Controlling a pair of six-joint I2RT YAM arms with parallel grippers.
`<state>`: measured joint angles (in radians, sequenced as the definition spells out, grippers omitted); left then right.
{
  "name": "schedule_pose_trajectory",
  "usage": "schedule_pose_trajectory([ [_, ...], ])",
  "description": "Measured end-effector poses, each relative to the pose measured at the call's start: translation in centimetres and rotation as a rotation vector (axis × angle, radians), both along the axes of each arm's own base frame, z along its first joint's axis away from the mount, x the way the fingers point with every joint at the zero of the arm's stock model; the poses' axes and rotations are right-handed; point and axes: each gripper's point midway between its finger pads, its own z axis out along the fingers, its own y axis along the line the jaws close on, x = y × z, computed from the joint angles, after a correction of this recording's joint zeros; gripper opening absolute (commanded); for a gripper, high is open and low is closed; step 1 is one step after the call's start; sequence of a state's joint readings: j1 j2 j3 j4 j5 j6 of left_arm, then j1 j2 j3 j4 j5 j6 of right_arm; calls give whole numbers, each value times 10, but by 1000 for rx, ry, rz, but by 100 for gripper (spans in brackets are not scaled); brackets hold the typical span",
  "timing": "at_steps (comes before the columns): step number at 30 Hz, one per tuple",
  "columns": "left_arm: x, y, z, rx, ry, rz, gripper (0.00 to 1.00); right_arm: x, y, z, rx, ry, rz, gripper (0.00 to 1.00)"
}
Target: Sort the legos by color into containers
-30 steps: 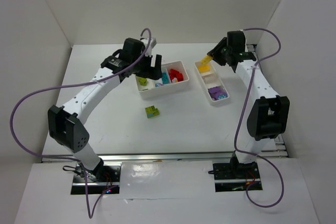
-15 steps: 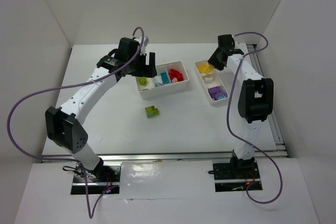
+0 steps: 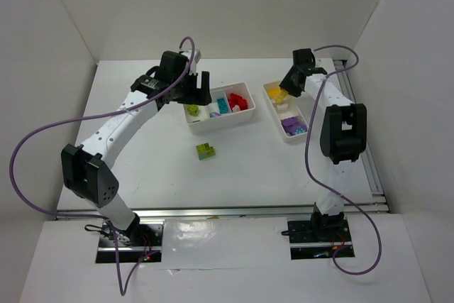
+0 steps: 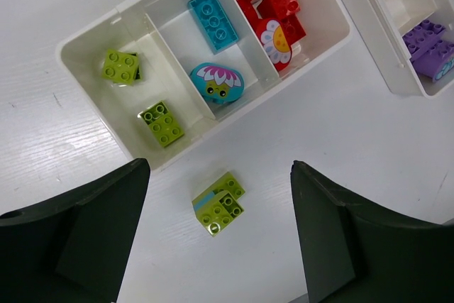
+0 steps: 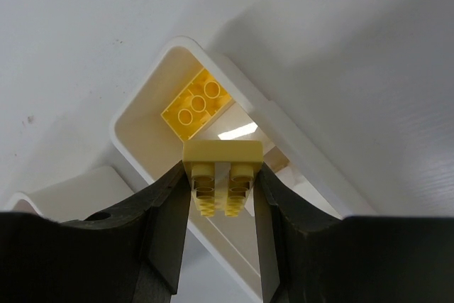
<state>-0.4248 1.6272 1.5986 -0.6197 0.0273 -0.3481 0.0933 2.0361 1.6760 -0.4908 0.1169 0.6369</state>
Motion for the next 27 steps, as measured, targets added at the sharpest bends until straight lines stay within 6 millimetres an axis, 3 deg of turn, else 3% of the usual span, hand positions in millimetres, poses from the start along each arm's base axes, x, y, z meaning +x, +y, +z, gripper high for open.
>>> schedule_pose_trajectory([
  [6, 0, 0, 0, 1, 1, -1, 90, 5, 4, -9, 15, 2, 13, 15],
  [15, 0, 0, 0, 1, 2, -1, 89, 23, 9, -6, 28, -28, 32, 15],
  [19, 0, 0, -1, 1, 2, -1, 89, 34, 11, -11, 32, -30, 36, 27],
  [20, 0, 0, 0, 1, 2, -2, 89, 35, 12, -13, 33, -27, 37, 42],
  [23, 0, -1, -3, 2, 7, -4, 89, 40, 13, -16, 33, -23, 41, 52],
  [24, 0, -1, -3, 2, 9, -4, 89, 43, 13, -16, 33, -27, 42, 61],
  [27, 1, -2, -7, 3, 18, -8, 89, 46, 15, -14, 33, -34, 51, 66],
])
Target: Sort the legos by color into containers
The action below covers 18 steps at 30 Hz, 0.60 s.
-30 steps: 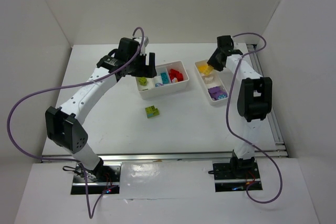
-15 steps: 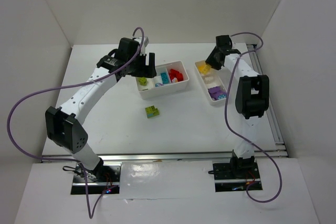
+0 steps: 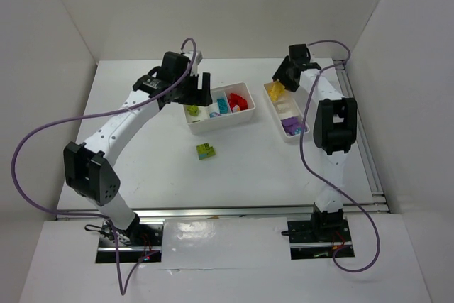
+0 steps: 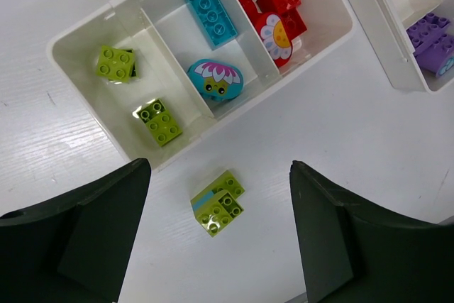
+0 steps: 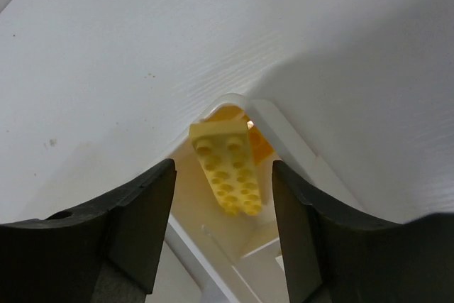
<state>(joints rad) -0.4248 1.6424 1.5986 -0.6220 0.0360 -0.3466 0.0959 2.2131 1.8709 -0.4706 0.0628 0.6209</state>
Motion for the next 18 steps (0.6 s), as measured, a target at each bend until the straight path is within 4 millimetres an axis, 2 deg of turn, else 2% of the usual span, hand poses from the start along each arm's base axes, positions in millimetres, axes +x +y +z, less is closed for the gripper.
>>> schedule_pose_trajectory([
  [4, 0, -1, -2, -2, 7, -5, 89, -1, 2, 2, -3, -2, 6, 70],
  [9, 0, -2, -2, -4, 8, -7, 89, -6, 1, 18, -10, -24, 9, 62],
  [12, -1, -2, -2, -4, 9, -8, 89, -14, -2, 41, -14, -57, 4, 61],
  [14, -2, -1, -4, 0, 15, -5, 88, -20, -3, 64, -16, -97, 1, 61],
  [18, -13, 9, -18, 22, 46, 33, 83, -45, -10, 109, -30, -180, -7, 61],
])
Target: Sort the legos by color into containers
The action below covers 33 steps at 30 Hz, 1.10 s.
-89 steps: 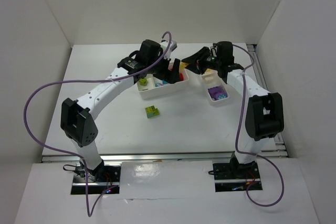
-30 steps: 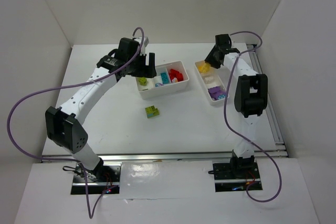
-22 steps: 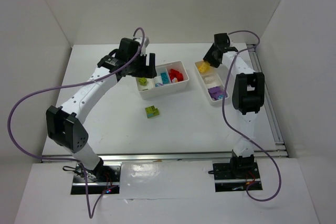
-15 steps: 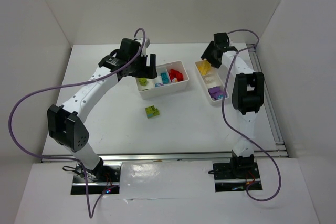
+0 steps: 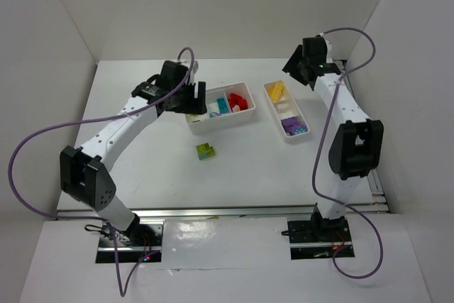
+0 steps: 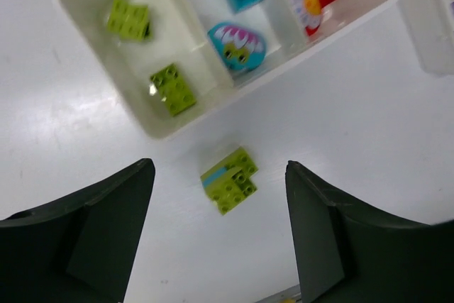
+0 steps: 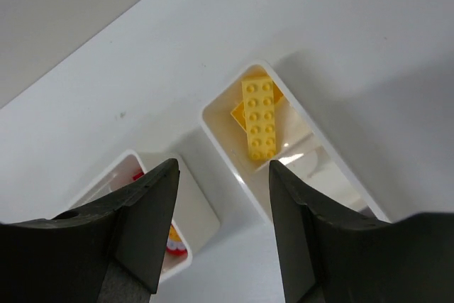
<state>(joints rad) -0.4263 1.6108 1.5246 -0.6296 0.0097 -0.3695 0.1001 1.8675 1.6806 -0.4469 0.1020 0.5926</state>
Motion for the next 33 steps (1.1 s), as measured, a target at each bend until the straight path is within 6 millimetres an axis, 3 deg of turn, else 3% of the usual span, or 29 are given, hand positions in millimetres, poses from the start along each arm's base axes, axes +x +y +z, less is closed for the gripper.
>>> schedule_pose_trajectory([
  [3, -34, 16, -27, 55, 72, 40, 83, -27, -6, 20, -12, -34, -9, 63],
  [5, -65, 20, -48, 82, 142, 45, 86, -43, -10, 21, -14, -33, -16, 68],
  [7, -93, 15, -69, 96, 219, 44, 93, -55, -12, 13, -17, -14, -15, 70],
  [12, -123, -7, -101, 145, 305, 17, 88, -69, -11, -16, -14, 65, 0, 72],
  [18, -120, -18, -129, 315, 250, -78, 95, -71, -9, -17, -10, 71, 10, 73],
  [24, -93, -6, -138, 404, 189, -108, 95, -72, -8, -17, -5, 73, 18, 73],
  [28, -79, -13, -147, 440, 173, -154, 95, -73, -6, -17, 0, 75, 25, 73],
  [33, -79, -28, -159, 412, 198, -238, 74, -74, -5, -18, 0, 81, 32, 73],
])
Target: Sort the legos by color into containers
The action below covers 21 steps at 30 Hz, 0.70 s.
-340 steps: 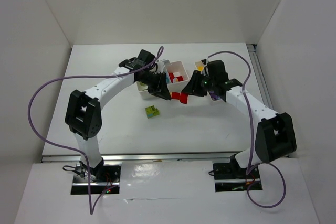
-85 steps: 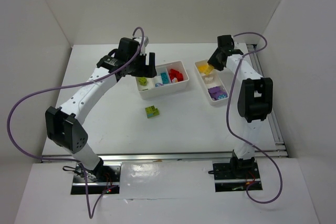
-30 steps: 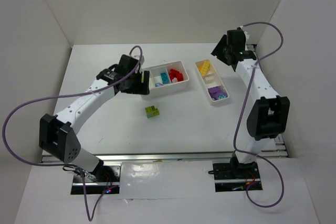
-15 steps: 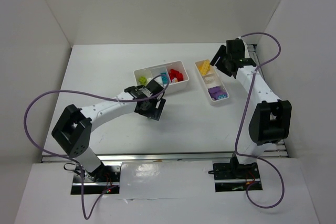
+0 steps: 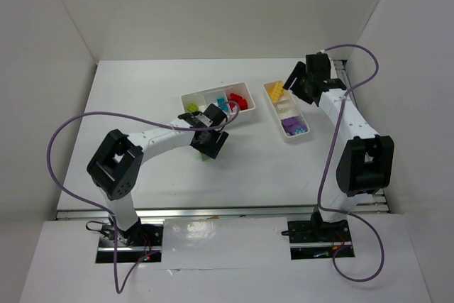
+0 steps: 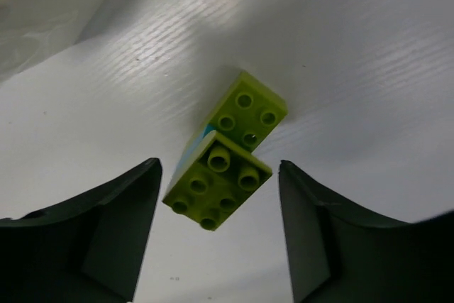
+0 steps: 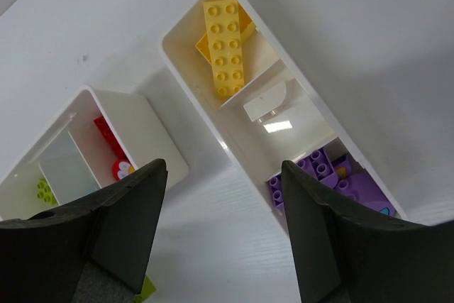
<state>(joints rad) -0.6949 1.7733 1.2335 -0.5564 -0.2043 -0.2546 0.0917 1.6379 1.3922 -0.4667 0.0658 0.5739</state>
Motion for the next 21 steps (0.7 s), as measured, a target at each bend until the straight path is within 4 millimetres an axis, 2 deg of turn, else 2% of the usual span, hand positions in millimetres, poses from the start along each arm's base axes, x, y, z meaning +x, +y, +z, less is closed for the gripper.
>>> schedule_pose_trajectory([
  [1, -2, -2, -1, -9, 10, -15, 69, 0, 0, 0, -1, 2, 1, 73],
  [8, -7, -10, 2, -37, 34, -36, 64, -1, 0, -1, -1, 7, 4, 73],
  [12, -8, -15, 5, -48, 35, -27, 51, -2, 2, -1, 3, 7, 10, 73],
  [16, -8, -20, 12, -62, 43, -38, 79, -2, 2, -1, 6, 8, 13, 73],
  [18, -8, -26, 16, -87, 52, -48, 77, -2, 3, -1, 8, 8, 15, 73],
  [19, -8, -30, 18, -103, 57, -53, 70, -2, 3, -1, 8, 8, 15, 73],
  [21, -8, -35, 21, -124, 62, -61, 69, -2, 3, -1, 8, 8, 16, 73],
])
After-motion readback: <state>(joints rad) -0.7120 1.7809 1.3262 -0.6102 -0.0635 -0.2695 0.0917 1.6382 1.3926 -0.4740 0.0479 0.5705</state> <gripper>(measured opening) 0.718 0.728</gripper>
